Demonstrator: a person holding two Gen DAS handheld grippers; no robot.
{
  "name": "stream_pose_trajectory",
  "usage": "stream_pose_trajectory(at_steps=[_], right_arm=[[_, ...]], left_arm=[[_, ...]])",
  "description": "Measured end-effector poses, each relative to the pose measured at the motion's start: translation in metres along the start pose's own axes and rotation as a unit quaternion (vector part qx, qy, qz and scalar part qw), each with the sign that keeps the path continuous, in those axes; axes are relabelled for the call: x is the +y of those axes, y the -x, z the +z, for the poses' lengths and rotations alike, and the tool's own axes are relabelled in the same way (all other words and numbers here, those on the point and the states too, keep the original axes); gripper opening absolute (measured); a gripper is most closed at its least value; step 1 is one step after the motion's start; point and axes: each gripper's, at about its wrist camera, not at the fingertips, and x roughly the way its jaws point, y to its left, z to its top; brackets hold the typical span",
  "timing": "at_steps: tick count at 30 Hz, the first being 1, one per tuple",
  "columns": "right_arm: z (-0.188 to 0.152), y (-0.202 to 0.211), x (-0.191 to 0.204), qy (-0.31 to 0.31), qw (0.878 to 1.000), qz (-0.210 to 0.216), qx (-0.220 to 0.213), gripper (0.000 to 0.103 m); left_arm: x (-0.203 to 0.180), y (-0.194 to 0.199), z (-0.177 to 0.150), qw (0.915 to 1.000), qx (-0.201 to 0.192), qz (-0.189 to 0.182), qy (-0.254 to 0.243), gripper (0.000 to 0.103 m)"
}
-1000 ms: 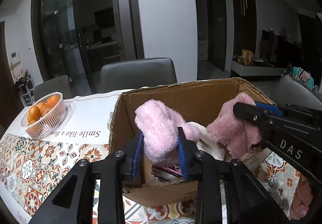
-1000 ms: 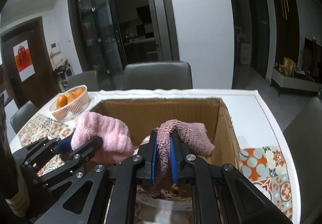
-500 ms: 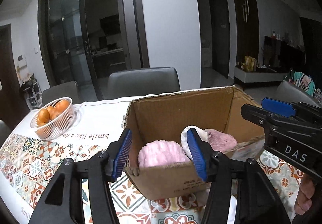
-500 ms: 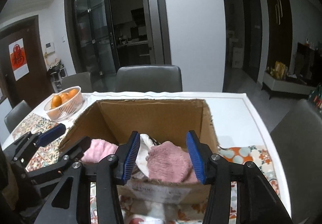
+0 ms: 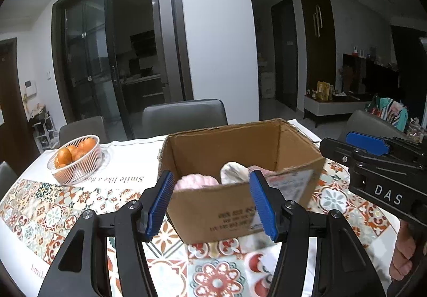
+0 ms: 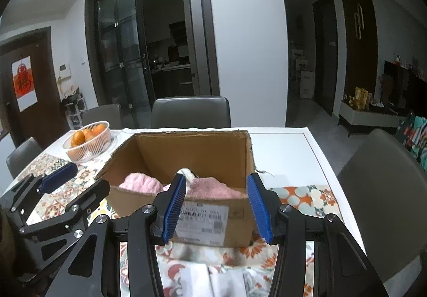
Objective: Organize soft objects
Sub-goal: 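Move both tools down toward the white cloths on the tablecloth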
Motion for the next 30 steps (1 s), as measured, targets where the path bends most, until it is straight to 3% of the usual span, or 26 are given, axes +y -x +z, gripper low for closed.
stream_pose_trajectory(at_steps=[16,30], right_arm=[[-0.028,0.040,-0.018,-0.016,1.000,0.007,0.007,0.050],[-0.062,0.048,-0.026,-0.012,0.999,0.005,0.041,0.050]], left_arm=[[-0.028,0.038,-0.025,0.9999,0.006,-0.014,-0.003,0.058],[-0.046,0.042,-0.054,0.9984,0.033,-0.045,-0.010,0.058]])
